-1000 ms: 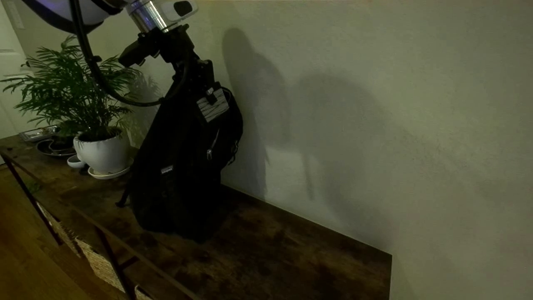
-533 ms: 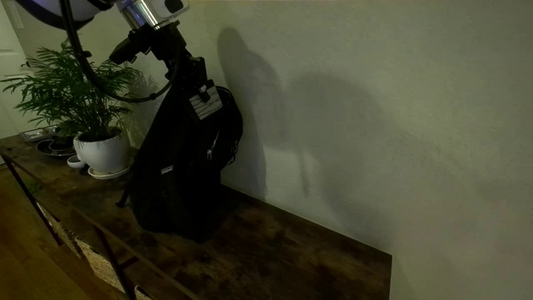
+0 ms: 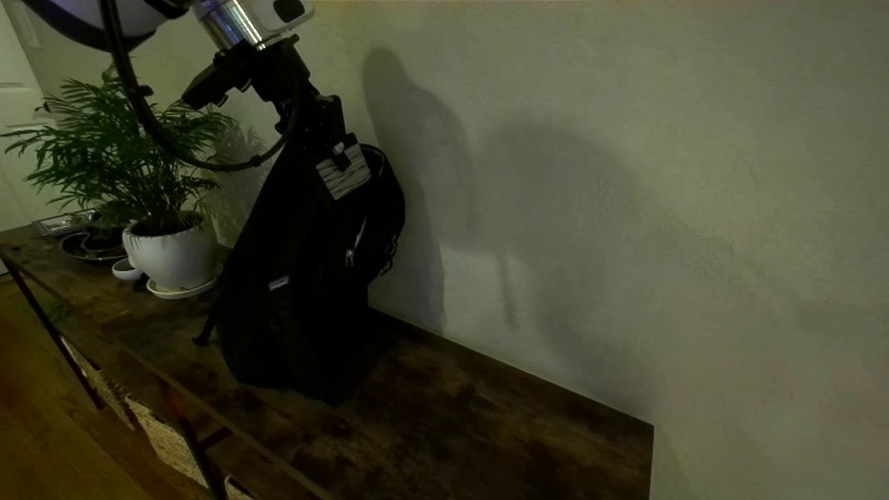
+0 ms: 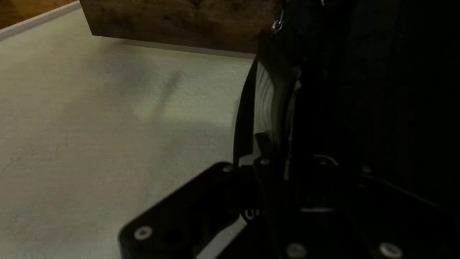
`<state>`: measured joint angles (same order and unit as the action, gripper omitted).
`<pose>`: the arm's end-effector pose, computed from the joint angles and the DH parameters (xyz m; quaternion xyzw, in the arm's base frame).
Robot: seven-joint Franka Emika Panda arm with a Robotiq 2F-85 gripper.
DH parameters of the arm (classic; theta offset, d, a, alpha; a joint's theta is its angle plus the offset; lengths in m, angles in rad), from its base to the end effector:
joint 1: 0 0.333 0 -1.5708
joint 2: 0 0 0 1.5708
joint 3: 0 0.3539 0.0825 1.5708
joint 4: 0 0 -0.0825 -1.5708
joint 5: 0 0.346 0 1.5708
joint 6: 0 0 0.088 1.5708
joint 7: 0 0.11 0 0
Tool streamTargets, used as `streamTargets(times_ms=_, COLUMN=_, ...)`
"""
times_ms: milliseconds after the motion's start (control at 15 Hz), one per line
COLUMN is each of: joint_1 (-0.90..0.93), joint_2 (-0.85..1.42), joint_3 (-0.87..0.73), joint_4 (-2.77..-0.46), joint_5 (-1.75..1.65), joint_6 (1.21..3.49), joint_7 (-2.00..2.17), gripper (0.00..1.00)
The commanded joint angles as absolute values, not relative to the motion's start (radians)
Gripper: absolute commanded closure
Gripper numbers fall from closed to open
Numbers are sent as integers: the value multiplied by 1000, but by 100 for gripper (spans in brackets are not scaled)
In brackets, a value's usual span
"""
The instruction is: Pick up the wallet and place it in the backpack
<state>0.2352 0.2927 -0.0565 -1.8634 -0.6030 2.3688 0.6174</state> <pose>0.6165 0.1067 0.4391 0.9663 -0.0194 0.1841 0.1790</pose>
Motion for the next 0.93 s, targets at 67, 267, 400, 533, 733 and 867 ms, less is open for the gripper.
streamTargets(times_ms=67, joint_1=209, joint_2=307, joint_3=-56, joint_4=-1876, joint_5=-614, joint_6=2402, joint_7=600, gripper=93)
streamTargets(times_ms=267, joint_1=191, joint_2=343, joint_3=-58, joint_4=-1857, joint_5=-591, joint_6=2426, joint_7=568, gripper=94)
streamTargets(times_ms=400, joint_1=185, joint_2=357, joint_3=-61, joint_4=-1846, joint_5=-577, joint_6=2432, joint_7=553, gripper=94)
streamTargets(times_ms=533, joint_1=185, joint_2=354, joint_3=-62, joint_4=-1846, joint_5=-568, joint_6=2423, joint_7=546, gripper=93)
streamTargets(times_ms=733, joint_1=183, joint_2=340, joint_3=-59, joint_4=-1868, joint_5=-533, joint_6=2389, joint_7=531, gripper=93)
streamTargets(times_ms=867, joint_1=179, joint_2=341, joint_3=-61, joint_4=-1893, joint_5=-494, joint_6=2359, joint_7=508, gripper=93)
